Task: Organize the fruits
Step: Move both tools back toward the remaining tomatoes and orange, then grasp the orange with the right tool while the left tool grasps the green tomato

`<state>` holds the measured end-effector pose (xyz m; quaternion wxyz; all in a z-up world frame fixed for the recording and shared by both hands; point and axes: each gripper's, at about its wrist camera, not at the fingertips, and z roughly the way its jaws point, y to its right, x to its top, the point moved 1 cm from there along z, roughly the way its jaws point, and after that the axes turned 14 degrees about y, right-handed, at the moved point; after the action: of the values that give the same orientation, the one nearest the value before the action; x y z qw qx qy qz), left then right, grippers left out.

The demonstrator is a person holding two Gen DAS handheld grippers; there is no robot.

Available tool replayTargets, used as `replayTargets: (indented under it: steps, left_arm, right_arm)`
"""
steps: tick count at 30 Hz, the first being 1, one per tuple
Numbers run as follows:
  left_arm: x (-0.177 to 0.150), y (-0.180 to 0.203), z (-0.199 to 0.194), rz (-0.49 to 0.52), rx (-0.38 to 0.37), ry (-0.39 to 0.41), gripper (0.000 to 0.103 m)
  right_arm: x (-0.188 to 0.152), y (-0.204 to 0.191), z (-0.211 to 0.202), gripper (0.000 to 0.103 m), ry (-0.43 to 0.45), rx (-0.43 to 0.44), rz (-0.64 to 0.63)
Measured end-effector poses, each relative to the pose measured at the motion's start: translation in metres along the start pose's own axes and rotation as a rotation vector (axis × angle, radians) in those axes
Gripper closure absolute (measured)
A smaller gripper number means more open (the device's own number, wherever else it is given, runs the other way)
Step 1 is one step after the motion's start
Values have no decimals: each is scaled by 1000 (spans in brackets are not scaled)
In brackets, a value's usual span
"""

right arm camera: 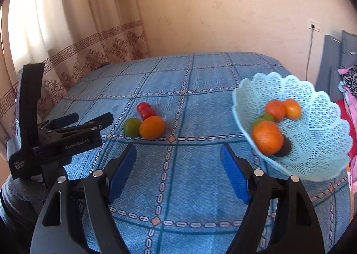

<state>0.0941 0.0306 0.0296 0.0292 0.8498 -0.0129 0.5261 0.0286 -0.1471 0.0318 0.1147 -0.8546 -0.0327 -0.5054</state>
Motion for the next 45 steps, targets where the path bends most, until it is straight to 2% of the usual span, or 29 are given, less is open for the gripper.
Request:
replayTargets:
  steps: [5,7,9,18,22,25,29,37,45]
  left_arm:
    - [-1,-7,1,1,23,16,5]
    - [0,-13,2,-18,25,21,5]
    - [1,-19,3,-32,30,21,5]
    - [-1,-31,6,-65,29,17,5]
    - [-2,-36,8,-74,26,11,5]
    - [-3,-36,10,-74,22,9,5]
    - [-5,-33,12,-68,9,0,5]
    - [-7,-22,11,-47,-26,-2,5]
    - [-12,-3,11,-17,-80,-18,13]
  right_arm:
    - [-1,-8,32,24,-80,66,13]
    - [0,-10,44,26,-98,67,-2]
    - [0,-12,57,33,-123,75,-13]
    - [-3,-23,93,46,-178,135,-47]
    - [-3,-24,103,47,-180,137,-51]
    - [-2,-25,105,48,-171,144,-57]
    - [-2,-24,104,61,-167,149,-54]
    - [-2,-25,85,62,-134,128,-59]
    - [-5,-11,54,62,-96,98,-27]
